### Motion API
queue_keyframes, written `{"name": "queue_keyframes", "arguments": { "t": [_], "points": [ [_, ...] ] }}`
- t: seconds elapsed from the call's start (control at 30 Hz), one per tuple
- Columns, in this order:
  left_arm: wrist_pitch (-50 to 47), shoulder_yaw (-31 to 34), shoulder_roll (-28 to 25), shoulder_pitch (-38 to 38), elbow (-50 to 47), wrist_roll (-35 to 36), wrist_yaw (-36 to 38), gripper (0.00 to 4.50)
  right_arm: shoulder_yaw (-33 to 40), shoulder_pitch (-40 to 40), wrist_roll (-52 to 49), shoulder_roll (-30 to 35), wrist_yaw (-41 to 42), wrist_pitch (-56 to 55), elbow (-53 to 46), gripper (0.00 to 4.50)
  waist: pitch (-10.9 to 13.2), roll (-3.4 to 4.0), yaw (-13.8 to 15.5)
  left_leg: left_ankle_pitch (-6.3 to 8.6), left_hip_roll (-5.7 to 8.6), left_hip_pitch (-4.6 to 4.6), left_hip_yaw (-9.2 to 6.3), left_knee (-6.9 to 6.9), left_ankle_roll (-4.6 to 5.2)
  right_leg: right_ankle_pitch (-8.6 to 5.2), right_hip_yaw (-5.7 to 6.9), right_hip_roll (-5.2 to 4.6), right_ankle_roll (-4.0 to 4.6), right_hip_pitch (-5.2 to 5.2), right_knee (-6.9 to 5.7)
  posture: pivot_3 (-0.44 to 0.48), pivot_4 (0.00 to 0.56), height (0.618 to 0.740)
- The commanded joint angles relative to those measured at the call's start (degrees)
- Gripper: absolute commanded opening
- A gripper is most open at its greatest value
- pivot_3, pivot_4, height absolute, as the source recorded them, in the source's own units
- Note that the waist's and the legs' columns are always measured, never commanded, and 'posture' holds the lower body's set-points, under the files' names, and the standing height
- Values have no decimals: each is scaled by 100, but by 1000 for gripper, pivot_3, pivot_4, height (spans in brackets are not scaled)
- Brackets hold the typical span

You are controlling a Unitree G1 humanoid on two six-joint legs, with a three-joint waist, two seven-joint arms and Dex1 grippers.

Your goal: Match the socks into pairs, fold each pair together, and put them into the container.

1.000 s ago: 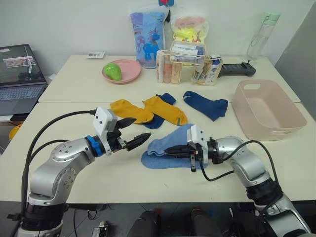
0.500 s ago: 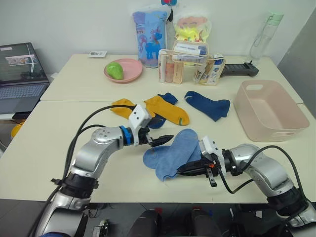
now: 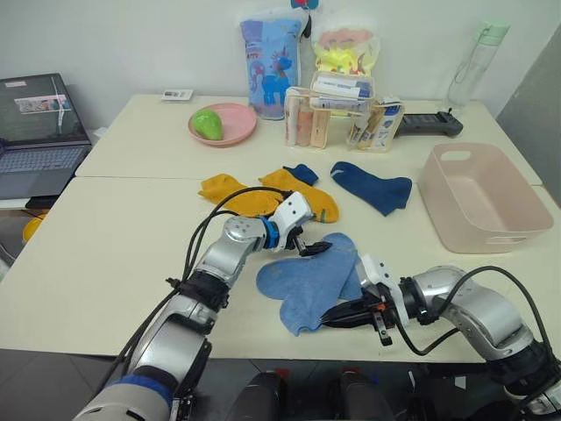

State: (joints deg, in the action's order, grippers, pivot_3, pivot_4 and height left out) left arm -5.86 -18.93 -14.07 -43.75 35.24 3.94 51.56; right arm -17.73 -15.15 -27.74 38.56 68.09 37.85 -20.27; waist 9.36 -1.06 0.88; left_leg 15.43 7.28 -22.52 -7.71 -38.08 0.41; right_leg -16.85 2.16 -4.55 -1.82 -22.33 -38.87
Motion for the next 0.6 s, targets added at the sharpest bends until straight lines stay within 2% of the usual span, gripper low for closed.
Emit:
{"name": "queue_keyframes", "arguments": {
  "t": [0.03, 0.1, 0.17, 0.37, 0.6],
  "points": [
    [303, -15, 64, -113, 216, -153, 174, 3196, -3, 3, 23, 40, -49, -99, -244, 0, 1, -1, -7, 0, 0, 0, 0, 0, 0, 0, 0, 0, 0, 0, 0, 0, 150, 740],
    [311, 38, 92, -116, 268, -155, 222, 2609, -23, 1, 47, 67, -63, -110, -248, 0, 1, -1, -7, 0, 0, 0, -2, -1, 0, 0, 1, 1, 0, 0, -2, 0, 150, 740],
    [294, 38, 88, -107, 301, -180, 286, 1808, -12, 6, 30, 64, -89, -103, -261, 0, 1, -1, -8, 0, 0, 0, -1, -3, 0, 0, 1, 0, 0, 1, -3, 0, 150, 740],
    [184, 156, 112, -74, 310, -125, 326, 35, 3, -10, 41, 74, -109, -86, -276, 0, 0, -1, -8, 0, 0, 1, -2, -3, 0, 0, 1, 1, 0, 1, -4, 0, 150, 740],
    [-174, 545, -42, 193, -182, 50, 53, 35, 231, -99, 18, 27, -285, -135, -244, 0, 0, -1, -36, 0, 0, 1, -2, -4, 0, 0, 0, 1, 0, 0, -5, 0, 150, 740]
  ]
}}
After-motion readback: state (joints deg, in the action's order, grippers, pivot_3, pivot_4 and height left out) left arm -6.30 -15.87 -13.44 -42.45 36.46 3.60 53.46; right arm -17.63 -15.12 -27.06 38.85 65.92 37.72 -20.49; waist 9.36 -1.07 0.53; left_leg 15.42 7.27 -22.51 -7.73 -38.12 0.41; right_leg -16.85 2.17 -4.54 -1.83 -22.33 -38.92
